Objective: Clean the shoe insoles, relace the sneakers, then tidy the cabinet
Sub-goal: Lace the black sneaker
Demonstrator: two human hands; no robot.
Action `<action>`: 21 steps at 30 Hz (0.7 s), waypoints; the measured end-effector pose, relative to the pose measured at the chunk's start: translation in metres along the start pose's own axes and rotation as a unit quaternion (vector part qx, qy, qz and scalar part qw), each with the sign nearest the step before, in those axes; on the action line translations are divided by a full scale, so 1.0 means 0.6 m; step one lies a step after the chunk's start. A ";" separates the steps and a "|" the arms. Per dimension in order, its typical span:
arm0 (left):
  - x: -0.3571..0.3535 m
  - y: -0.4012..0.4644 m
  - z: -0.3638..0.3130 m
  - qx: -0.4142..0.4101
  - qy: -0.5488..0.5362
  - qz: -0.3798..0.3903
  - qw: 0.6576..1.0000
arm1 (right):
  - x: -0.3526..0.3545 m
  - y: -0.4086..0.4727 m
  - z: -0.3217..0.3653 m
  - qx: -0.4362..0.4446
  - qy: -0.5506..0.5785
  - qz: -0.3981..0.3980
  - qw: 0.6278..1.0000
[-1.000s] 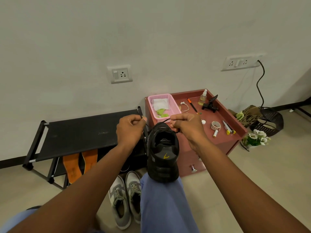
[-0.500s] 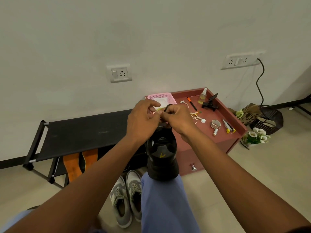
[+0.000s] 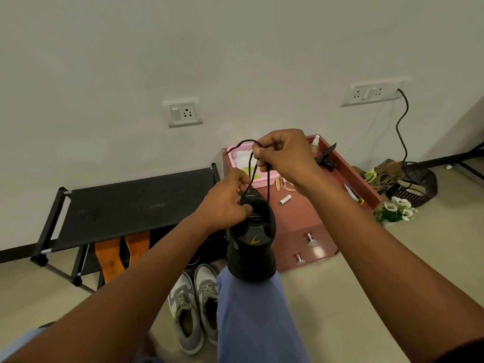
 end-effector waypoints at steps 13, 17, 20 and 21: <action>0.017 0.050 -0.007 0.010 -0.023 0.090 0.996 | 0.014 -0.018 0.058 0.029 -0.031 0.005 0.999; 0.006 0.057 -0.029 -0.003 0.102 0.187 0.977 | 0.015 -0.028 0.074 0.041 -0.093 0.038 0.994; -0.006 0.059 -0.042 -0.020 0.183 0.215 0.959 | 0.014 -0.038 0.086 0.051 -0.128 0.047 0.989; -0.009 0.059 -0.048 -0.036 0.221 0.219 0.950 | 0.015 -0.041 0.089 0.053 -0.133 0.048 0.989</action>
Point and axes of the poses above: each hand's wrist, its own y-axis towards the middle knuckle, its own x-axis out of the back of the hand, z = x × y, the point moved 6 cm from there along y, towards the middle knuckle, and after that the axes turned 5 degrees about x, right-handed, at the moved point
